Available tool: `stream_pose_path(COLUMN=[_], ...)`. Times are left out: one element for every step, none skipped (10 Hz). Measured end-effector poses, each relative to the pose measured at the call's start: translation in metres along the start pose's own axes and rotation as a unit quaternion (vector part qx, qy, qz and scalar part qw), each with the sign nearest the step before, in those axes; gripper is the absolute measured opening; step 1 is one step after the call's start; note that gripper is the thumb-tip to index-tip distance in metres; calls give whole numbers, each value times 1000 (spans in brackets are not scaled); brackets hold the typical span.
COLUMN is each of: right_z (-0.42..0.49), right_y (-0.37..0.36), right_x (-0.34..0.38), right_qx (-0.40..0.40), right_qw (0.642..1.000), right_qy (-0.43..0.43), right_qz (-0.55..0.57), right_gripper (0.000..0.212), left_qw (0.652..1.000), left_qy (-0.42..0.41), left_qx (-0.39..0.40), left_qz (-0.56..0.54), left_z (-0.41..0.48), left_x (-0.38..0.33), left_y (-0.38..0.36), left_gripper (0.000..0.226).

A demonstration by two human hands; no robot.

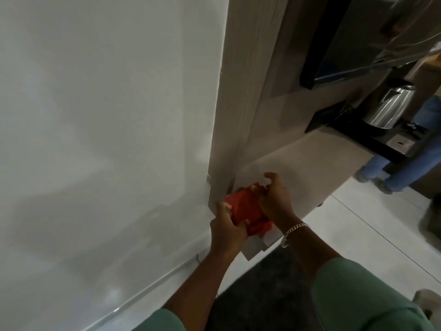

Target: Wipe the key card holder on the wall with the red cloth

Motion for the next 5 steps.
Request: stream_pose_path(right_z=[20,21,0,-33,-93], right_y=[-7,-9,5,11,-19], right_x=[-6,-3,17,55,114], right_qx=[20,9,-78,-148,-38], right_qw=[999,999,987,950,902], right_qy=[19,33,80,209,350], right_qz=[-28,-30,-117,-178,-251], right_gripper=[46,44,39,31,44], left_qw=[1000,999,998,986,948], left_qy=[-10,-15,-57,-126,-209], left_qx=[-6,-13,-41,-76,-143], left_qz=[-12,-26,5,83,194], left_z=[16,16,7,-5,-37], left_x=[16,20,10,-11,-45], left_y=[1,13,46,81,137], left_gripper=[43,41,41,44,52])
Point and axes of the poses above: each hand's wrist, its own z-axis towards the middle knuckle, its own y-axis out of the back of the hand, x = y × z, the point moved 4 cm from there along z, towards the middle knuckle, and after that the axes turned 2 degrees about x, right-handed, at the moved point
